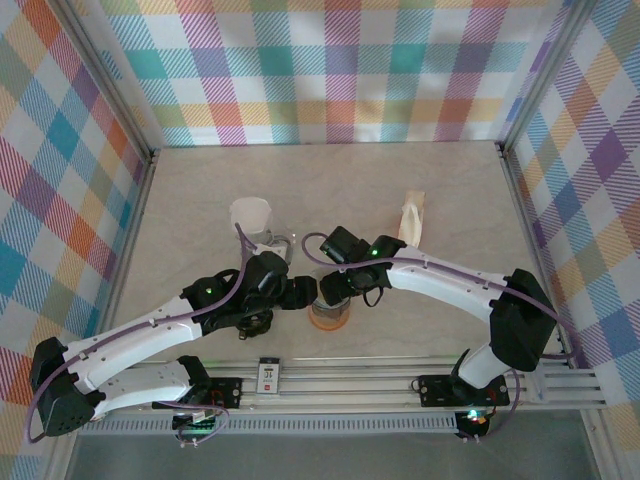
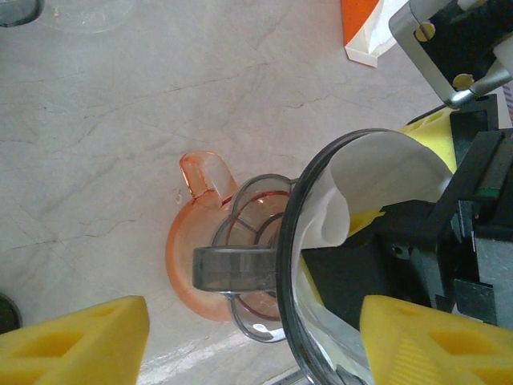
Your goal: Place the coffee filter in the dripper
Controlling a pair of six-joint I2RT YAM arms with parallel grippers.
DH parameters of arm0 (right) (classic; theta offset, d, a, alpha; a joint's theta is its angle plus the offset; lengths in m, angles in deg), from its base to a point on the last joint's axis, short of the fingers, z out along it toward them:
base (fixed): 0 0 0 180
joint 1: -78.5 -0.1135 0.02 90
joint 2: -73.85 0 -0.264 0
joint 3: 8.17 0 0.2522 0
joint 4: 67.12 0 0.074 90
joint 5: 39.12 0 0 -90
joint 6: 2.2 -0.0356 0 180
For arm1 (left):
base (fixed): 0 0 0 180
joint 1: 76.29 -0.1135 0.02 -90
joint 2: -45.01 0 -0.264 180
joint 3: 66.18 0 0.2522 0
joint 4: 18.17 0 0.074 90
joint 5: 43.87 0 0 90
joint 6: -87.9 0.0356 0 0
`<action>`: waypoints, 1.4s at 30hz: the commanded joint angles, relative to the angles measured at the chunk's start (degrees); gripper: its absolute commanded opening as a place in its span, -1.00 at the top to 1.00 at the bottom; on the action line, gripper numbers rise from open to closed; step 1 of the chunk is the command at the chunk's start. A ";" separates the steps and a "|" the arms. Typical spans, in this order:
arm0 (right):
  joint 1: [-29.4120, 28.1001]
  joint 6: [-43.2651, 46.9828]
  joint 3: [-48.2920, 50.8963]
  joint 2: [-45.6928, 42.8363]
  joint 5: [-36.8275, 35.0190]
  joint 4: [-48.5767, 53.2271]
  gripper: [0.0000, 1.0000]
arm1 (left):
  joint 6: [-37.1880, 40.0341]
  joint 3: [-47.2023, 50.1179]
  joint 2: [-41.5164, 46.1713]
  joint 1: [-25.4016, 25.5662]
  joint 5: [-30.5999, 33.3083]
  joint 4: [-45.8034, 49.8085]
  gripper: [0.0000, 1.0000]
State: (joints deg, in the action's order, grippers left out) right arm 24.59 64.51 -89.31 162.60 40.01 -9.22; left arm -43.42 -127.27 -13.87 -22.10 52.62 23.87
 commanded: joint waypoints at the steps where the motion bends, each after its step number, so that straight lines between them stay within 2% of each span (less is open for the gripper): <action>1: -0.05 -0.70 0.93 0.64 -0.13 -0.43 -0.66 | -0.61 0.71 -0.29 -0.71 0.45 0.26 -0.24; 5: -0.14 -0.32 0.58 0.20 -0.12 -0.33 -0.66 | -0.93 0.61 -0.53 -0.84 0.77 1.37 -0.21; 7: -0.15 -0.24 0.57 0.20 -0.20 -0.26 -0.66 | -1.15 0.96 0.09 -0.85 0.19 0.52 -0.25; 9: -0.14 -0.41 0.58 0.20 -0.12 -0.17 -0.66 | -1.38 1.19 0.99 -0.84 -0.23 -0.89 -0.41; 13: -0.15 -0.56 0.75 -0.07 -0.11 -0.32 -0.66 | -1.20 0.17 0.94 -0.93 -0.26 -1.57 -0.44; 18: -0.15 -0.68 0.57 -0.16 -0.28 -0.15 -0.67 | -0.96 -0.99 -1.69 -1.02 -0.59 0.13 -0.17; 24: -0.14 -1.23 0.59 -0.60 -0.18 -0.35 -0.67 | -0.95 -0.30 -1.20 -1.02 -2.69 1.17 0.03; 37: -0.08 -0.89 -4.07 -3.38 0.41 1.45 -0.70 | -0.56 -0.67 -0.79 -1.26 -3.33 1.98 0.06; 42: -0.06 -0.99 -3.14 -1.42 1.98 1.16 -0.70 | -0.54 -0.48 -0.93 -1.28 -3.23 1.88 0.06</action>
State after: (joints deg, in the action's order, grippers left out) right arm 24.54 64.24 -92.12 161.03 40.46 -8.80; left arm -44.71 -126.99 -14.98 -22.51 49.60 24.35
